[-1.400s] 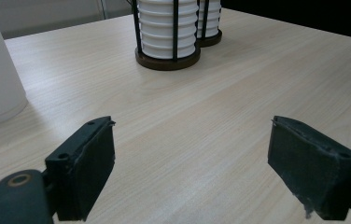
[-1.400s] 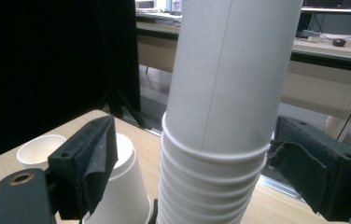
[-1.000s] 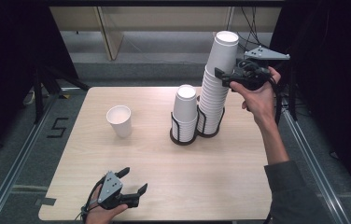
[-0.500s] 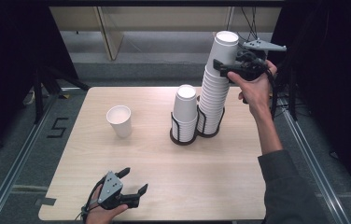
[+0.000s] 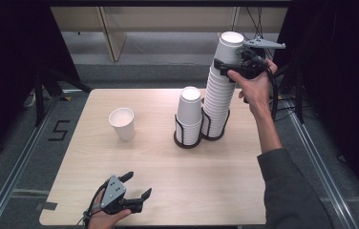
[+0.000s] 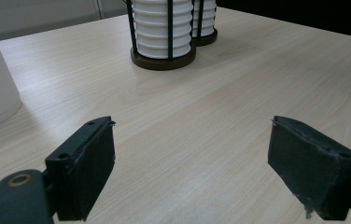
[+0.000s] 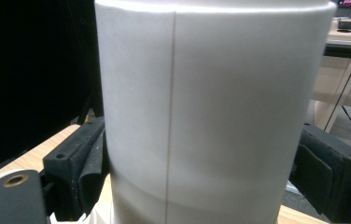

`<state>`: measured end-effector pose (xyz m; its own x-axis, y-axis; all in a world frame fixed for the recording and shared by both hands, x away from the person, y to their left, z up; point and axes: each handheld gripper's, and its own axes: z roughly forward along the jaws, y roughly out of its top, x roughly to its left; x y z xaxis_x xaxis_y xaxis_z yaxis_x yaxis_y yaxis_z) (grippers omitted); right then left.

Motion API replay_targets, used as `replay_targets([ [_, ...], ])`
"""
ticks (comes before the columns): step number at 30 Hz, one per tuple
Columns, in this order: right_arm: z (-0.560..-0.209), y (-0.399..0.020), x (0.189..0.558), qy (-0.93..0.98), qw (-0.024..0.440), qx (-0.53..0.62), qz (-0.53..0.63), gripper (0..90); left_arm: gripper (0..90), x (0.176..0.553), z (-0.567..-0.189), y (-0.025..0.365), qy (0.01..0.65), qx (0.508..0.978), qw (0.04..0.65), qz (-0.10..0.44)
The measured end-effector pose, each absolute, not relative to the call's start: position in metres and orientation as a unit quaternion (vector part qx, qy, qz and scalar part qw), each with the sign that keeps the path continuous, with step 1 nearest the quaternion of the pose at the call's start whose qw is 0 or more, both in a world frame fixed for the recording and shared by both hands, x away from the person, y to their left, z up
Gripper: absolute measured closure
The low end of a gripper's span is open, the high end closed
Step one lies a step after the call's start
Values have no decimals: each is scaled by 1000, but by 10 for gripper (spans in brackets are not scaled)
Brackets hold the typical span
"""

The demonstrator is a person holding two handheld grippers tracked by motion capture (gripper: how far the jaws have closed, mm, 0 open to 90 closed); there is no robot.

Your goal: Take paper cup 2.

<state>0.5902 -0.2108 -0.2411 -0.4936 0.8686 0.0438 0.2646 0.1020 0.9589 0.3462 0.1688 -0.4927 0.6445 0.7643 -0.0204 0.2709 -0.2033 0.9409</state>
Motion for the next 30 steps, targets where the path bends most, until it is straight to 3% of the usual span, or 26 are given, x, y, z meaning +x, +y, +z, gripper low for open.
replay_targets([
  [10, -237, -211, 590, 688, 288, 409, 526, 159, 144, 346, -493, 168, 349, 740, 526, 234],
  [30, -175, -214, 571, 651, 329, 391, 562, 166, 144, 347, -494, 167, 344, 742, 528, 229],
])
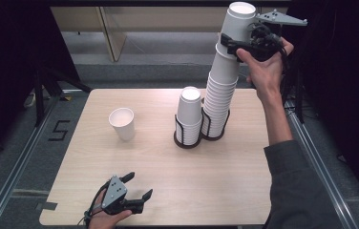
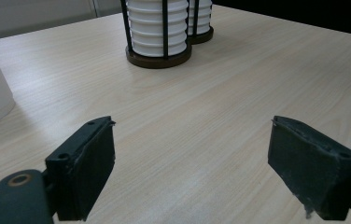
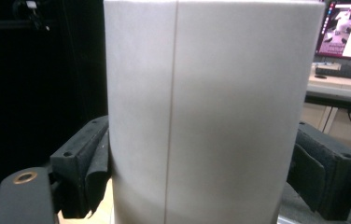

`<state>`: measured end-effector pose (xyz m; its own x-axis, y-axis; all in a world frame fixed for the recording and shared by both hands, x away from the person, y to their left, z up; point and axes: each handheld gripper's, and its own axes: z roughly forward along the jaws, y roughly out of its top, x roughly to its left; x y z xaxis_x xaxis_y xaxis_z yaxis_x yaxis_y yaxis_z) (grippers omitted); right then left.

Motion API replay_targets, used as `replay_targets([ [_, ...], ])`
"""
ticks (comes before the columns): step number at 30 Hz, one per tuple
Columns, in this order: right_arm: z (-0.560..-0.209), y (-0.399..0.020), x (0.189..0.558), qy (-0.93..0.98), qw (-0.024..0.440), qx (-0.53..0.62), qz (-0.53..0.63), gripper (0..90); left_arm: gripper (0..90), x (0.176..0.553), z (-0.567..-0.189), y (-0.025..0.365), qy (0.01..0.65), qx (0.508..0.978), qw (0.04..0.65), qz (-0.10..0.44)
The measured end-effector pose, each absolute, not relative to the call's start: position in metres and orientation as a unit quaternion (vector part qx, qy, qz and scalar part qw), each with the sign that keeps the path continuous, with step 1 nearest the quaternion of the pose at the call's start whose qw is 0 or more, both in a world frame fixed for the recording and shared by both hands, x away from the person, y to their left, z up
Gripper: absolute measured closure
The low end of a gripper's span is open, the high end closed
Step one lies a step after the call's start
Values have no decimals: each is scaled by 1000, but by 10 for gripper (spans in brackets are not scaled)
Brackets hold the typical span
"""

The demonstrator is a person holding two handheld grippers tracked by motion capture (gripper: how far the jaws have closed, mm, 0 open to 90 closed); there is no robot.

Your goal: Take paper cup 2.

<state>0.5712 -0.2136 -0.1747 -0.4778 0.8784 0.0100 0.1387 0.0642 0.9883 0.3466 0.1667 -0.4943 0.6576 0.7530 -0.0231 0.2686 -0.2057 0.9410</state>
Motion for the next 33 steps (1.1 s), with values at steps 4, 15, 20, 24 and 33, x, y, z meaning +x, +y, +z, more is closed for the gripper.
replay_targets([
  [4, -163, -215, 565, 647, 335, 385, 567, 166, 144, 346, -494, 167, 346, 743, 524, 230],
  [15, -140, -221, 544, 645, 347, 364, 575, 166, 144, 346, -495, 166, 345, 744, 524, 230],
  [20, -144, -220, 528, 656, 329, 351, 582, 166, 144, 346, -495, 166, 346, 744, 524, 230],
  [24, -158, -215, 512, 677, 305, 333, 581, 166, 144, 346, -495, 166, 345, 745, 522, 230],
  [33, -197, -196, 473, 700, 256, 291, 600, 166, 144, 347, -496, 165, 346, 742, 526, 230],
])
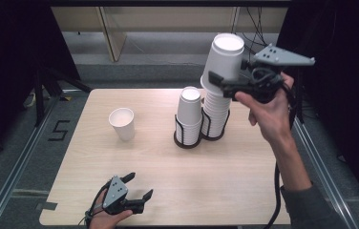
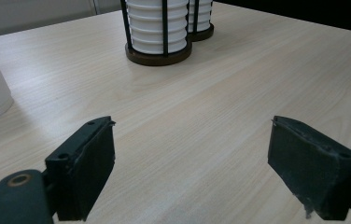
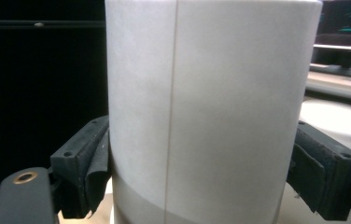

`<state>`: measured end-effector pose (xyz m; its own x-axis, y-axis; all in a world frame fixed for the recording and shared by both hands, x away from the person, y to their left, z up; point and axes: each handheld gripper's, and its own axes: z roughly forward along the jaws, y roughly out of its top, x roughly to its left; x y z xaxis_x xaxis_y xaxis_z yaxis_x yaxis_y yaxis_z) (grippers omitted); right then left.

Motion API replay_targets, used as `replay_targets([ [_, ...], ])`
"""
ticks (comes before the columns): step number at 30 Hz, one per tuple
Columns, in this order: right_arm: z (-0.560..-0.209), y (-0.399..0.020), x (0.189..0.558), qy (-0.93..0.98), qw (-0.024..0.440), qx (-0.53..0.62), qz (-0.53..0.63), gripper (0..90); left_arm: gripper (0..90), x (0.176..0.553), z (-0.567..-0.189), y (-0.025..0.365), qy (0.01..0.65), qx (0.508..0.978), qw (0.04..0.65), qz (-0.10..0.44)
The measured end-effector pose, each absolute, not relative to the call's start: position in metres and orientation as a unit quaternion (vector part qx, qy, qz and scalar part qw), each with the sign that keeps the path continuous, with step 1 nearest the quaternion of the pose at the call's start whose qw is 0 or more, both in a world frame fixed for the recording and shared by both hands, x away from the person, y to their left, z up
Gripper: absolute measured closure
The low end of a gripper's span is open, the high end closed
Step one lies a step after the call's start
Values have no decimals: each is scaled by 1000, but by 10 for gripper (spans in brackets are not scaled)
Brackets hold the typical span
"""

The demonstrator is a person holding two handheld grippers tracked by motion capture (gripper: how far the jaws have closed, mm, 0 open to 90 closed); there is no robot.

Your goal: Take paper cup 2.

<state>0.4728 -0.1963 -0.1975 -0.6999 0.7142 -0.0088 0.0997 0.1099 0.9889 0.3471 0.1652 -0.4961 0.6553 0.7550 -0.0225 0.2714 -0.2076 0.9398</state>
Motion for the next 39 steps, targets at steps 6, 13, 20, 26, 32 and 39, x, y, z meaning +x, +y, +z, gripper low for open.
replay_targets([
  [6, -240, -179, 455, 716, 223, 266, 606, 166, 144, 347, -496, 166, 349, 743, 522, 232],
  [13, -293, -162, 450, 731, 185, 260, 603, 166, 144, 348, -496, 167, 349, 743, 521, 234],
  [20, -326, -152, 448, 737, 160, 256, 605, 166, 144, 348, -496, 168, 350, 745, 516, 235],
  [26, -344, -144, 443, 747, 148, 256, 596, 166, 144, 348, -496, 166, 345, 743, 522, 239],
  [32, -363, -137, 441, 751, 134, 247, 598, 166, 144, 347, -497, 166, 345, 746, 516, 240],
  [39, -384, -132, 437, 760, 117, 243, 591, 166, 144, 347, -497, 166, 344, 746, 517, 240],
])
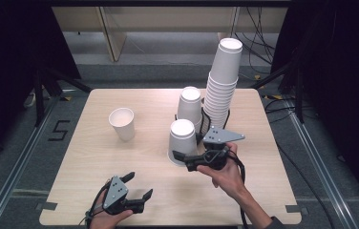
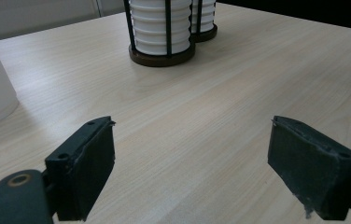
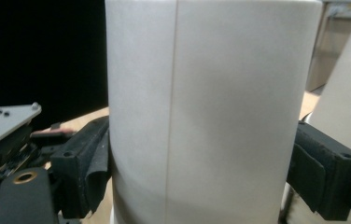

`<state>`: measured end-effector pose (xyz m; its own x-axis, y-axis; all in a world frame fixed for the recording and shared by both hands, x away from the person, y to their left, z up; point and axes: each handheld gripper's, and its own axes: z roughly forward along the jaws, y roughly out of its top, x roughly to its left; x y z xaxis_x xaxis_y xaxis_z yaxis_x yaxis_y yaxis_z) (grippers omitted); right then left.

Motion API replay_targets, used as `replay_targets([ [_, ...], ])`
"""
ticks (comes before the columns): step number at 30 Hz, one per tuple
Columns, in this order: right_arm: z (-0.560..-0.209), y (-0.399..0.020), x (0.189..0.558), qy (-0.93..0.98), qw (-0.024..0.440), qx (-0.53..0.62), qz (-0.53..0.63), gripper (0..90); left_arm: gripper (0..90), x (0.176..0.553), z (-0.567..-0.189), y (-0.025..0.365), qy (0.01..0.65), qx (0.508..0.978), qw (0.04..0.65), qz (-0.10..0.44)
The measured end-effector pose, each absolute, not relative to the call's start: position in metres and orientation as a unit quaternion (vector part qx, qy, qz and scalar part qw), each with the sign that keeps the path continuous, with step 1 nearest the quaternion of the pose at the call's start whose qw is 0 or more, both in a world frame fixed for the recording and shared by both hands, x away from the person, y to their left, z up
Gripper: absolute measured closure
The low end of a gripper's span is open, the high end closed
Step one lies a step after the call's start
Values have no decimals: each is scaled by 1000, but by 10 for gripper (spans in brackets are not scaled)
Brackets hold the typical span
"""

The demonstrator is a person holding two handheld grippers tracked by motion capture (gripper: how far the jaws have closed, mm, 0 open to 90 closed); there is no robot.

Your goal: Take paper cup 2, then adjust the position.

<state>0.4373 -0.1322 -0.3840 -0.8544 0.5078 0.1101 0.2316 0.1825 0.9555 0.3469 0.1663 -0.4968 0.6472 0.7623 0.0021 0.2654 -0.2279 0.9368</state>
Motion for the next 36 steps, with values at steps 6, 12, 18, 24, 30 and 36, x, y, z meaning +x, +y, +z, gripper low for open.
replay_targets([
  [6, -395, -130, 433, 764, 99, 253, 585, 166, 144, 347, -497, 167, 344, 746, 517, 239],
  [12, -404, -129, 433, 774, 99, 242, 576, 166, 144, 347, -497, 166, 344, 746, 518, 238],
  [18, -412, -127, 430, 776, 95, 238, 577, 165, 144, 348, -497, 164, 341, 741, 527, 239],
  [24, -416, -122, 425, 779, 78, 242, 572, 166, 144, 347, -496, 162, 335, 734, 540, 240],
  [30, -419, -113, 420, 779, 78, 234, 576, 166, 143, 344, -495, 148, 333, 722, 560, 234],
  [36, -427, -104, 417, 775, 58, 236, 583, 166, 143, 342, -493, 129, 334, 711, 579, 216],
])
